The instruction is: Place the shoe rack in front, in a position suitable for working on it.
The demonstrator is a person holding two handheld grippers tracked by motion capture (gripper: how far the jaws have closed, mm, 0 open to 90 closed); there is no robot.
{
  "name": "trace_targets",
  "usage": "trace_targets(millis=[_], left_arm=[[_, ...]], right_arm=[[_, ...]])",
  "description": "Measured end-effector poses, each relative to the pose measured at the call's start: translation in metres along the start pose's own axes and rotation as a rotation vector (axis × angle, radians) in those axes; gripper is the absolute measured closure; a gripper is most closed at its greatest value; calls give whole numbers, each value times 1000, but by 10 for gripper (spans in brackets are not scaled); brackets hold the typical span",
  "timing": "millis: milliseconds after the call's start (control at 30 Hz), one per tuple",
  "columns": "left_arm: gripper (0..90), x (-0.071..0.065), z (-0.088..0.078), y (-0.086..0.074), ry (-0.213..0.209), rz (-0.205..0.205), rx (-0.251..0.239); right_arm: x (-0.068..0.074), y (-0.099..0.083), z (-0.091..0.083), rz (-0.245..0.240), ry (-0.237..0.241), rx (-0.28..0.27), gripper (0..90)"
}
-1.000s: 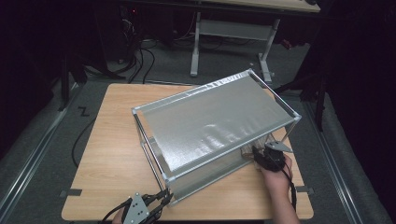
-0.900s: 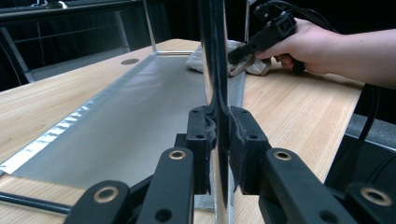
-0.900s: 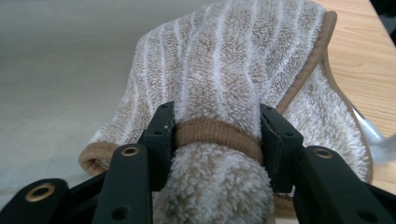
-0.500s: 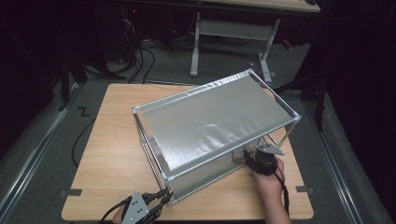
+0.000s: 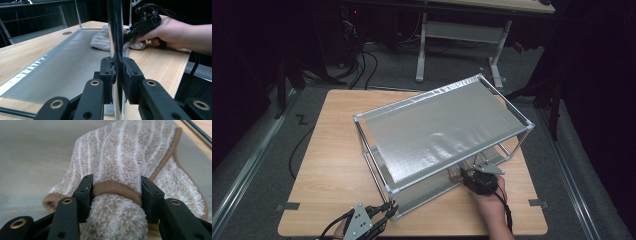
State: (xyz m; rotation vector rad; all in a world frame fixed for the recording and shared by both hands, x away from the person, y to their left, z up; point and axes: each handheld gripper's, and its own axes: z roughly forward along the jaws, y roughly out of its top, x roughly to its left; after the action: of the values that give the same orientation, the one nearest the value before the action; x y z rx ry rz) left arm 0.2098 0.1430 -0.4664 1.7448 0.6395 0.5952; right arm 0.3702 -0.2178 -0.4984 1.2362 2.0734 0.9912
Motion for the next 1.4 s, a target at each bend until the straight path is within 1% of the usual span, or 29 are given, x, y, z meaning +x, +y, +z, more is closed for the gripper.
trace_targets(millis=[33,67,133,167,233,333,367,400,500,567,600,800,833,900,967,1000,1133,1200,1367,1400], left_arm=[[785,0,0,0,0,2,1],[785,0,0,0,-1,2,2],[785,0,0,0,0,-1,2],[786,0,0,0,0,-1,2],[786,0,0,0,0,-1,2],[786,0,0,0,0,-1,1],[786,0,0,0,0,-1,1],[786,0,0,0,0,-1,1],[786,0,0,0,0,0,1],[786,0,0,0,0,2,1],[786,0,0,0,0,2,1],[786,0,0,0,1,1,1],[785,0,0,0,0,0,1],[786,0,0,0,0,0,1],[786,0,0,0,0,0,1],[785,0,0,0,0,0,1],[785,0,1,0,0,0,1],[786,0,1,0,2,1,1],[786,0,1,1,1,1,1],[785,0,1,1,1,1,1]], right_arm=[[2,0,0,-11,-1,2,513],[6,1,0,-10,7,4,511],[11,2,1,-22,18,9,510],[13,2,1,-37,19,6,508],[19,3,2,-46,32,11,506],[28,5,2,-48,56,21,505],[30,5,3,-62,64,18,504],[34,5,3,-55,70,23,502],[44,6,3,-68,88,28,500],[51,7,4,-90,107,29,497],[55,8,3,-84,112,33,494],[83,9,2,-152,159,35,485],[89,9,2,-156,169,37,483],[98,9,1,-185,194,31,483],[107,9,0,-200,218,28,481],[111,8,-1,-202,221,29,480],[128,7,-4,-221,272,25,479],[136,7,-5,-240,284,20,479],[151,5,-9,-254,341,16,478],[154,5,-10,-266,342,13,478]])
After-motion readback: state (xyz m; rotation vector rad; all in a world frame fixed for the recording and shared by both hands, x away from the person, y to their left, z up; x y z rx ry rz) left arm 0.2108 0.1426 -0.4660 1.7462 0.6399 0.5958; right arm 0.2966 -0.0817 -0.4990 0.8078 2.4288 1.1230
